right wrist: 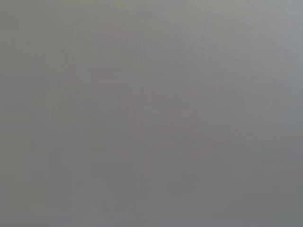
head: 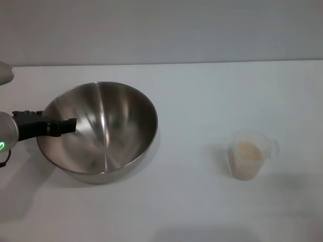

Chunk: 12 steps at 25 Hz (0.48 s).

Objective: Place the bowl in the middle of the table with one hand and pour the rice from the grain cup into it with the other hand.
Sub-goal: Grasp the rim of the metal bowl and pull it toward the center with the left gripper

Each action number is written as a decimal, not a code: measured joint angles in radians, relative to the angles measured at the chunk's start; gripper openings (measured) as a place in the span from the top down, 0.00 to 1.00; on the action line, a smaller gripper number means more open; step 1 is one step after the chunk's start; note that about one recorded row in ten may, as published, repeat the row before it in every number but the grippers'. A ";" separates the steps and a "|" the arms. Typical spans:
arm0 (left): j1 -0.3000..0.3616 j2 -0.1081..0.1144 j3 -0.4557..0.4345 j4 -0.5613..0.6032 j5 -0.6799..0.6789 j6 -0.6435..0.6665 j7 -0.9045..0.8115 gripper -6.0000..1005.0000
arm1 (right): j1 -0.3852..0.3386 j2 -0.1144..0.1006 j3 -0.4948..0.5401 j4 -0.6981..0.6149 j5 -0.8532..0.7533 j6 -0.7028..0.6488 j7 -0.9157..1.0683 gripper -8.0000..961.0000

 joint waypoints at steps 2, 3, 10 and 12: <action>-0.002 0.000 0.001 0.005 0.001 0.000 0.000 0.17 | 0.000 0.000 0.000 0.000 0.000 0.000 0.000 0.13; -0.003 0.000 0.002 0.007 0.001 0.000 0.000 0.17 | -0.001 0.000 0.000 0.000 0.000 0.000 0.000 0.13; -0.005 0.002 0.002 0.013 0.000 0.009 0.000 0.21 | -0.001 0.000 0.000 0.001 -0.002 0.000 0.000 0.13; -0.007 0.003 0.001 0.016 0.000 0.011 0.001 0.24 | -0.001 0.000 0.000 0.001 -0.002 0.001 0.000 0.13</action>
